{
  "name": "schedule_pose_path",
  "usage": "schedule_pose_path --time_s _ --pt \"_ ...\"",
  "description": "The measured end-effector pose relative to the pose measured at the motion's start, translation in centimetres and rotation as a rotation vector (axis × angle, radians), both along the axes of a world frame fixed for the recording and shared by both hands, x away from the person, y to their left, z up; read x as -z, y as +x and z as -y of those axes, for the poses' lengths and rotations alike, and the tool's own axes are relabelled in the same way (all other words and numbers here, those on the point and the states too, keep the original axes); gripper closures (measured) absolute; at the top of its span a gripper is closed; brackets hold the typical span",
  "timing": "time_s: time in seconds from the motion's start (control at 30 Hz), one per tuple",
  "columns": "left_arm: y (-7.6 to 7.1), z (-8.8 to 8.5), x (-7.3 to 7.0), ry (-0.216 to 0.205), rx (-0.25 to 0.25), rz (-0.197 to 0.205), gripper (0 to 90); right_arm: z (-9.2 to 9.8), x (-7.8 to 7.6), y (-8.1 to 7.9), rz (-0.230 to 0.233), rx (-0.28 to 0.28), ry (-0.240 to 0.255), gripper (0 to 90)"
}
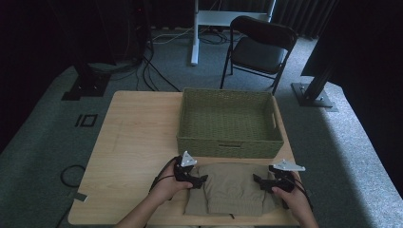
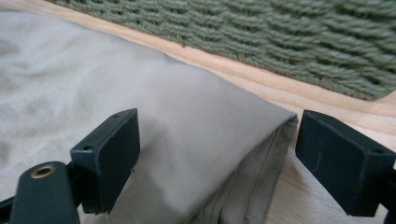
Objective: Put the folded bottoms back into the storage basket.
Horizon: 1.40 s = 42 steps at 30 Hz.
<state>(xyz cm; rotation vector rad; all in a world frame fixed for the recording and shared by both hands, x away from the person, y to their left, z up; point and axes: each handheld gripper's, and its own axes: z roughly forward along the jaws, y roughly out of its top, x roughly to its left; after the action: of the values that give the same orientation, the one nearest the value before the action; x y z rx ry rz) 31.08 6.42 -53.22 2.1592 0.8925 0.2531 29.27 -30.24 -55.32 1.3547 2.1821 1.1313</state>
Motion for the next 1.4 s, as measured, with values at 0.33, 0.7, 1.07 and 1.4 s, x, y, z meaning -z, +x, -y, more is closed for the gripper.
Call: schedule_pose_path --time_s 0.33,0.7,1.07,1.4 --pt "0.0 0.7 1.0 0.012 0.0 -0.026 20.0 -0.6 0.2 0.3 -0.021 -0.009 -0.05 13.4" --pt "-0.3 1.1 1.9 0.011 -0.01 0.023 18.5 -1.0 0.3 0.1 -0.025 0.023 -0.041 11.9" --pt "-0.5 2.1 2.0 0.071 0.011 0.058 19.2 -1.6 0.3 0.0 -0.016 0.035 -0.079 14.6" --pt "-0.1 2.2 1.9 0.016 0.029 0.063 63.5 -2.5 -0.4 -0.2 -0.044 -0.077 -0.032 65.7"
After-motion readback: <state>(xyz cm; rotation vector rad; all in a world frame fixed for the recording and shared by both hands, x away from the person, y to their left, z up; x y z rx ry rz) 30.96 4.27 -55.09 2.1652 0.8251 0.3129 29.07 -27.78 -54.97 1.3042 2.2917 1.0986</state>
